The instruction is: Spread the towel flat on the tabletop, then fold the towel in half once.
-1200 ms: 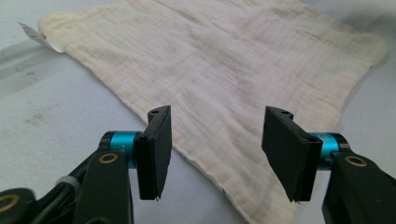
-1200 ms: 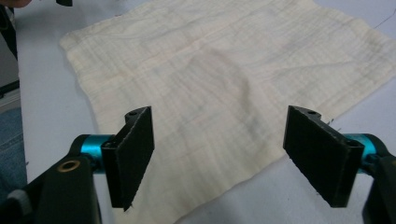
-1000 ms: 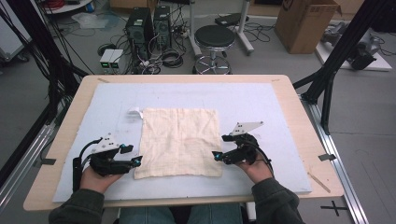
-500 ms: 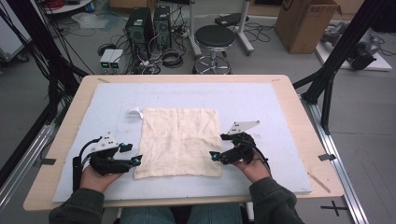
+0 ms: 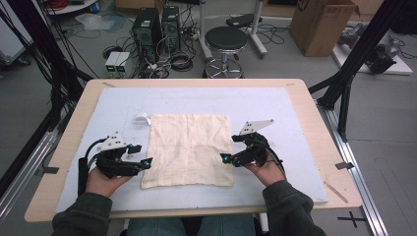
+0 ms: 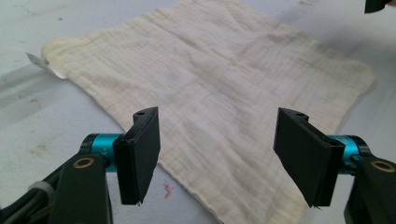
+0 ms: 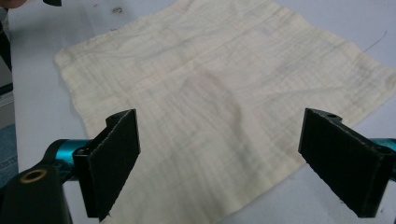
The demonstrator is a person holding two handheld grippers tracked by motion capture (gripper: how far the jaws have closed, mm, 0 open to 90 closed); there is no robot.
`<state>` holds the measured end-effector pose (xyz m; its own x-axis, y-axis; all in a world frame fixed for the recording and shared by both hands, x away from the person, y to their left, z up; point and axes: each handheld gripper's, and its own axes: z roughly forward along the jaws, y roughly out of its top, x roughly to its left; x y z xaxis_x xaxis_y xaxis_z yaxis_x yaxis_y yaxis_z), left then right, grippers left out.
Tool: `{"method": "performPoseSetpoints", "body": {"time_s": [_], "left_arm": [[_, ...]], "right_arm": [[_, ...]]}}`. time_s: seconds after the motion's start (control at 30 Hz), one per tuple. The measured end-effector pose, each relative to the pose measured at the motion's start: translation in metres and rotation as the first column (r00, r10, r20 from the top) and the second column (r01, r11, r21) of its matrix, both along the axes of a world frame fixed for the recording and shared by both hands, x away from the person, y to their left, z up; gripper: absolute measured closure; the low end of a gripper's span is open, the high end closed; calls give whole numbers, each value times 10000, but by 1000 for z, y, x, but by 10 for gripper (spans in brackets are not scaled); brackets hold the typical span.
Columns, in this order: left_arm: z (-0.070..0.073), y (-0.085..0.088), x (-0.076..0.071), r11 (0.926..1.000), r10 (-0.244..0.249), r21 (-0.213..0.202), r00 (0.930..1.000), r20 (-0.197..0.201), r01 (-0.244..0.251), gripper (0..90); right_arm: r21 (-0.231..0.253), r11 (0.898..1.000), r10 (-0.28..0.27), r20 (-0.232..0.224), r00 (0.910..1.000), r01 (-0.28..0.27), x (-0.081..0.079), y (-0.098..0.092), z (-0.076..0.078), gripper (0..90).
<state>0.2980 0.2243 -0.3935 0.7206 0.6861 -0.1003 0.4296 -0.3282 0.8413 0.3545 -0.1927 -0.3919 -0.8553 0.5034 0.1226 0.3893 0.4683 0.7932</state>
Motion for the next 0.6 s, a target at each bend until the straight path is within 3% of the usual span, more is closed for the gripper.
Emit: {"method": "performPoseSetpoints", "body": {"time_s": [0.27, 0.6], "left_arm": [[13, -4, 11, 9999, -24, 151, 9998, 178, 22, 308], [15, -4, 26, 9998, 174, 40, 9998, 111, -174, 314]], "right_arm": [[86, 9999, -59, -43, 10000, 59, 12, -1, 10, 120], [37, 9999, -160, -166, 9997, 161, 30, -1, 17, 120]]}}
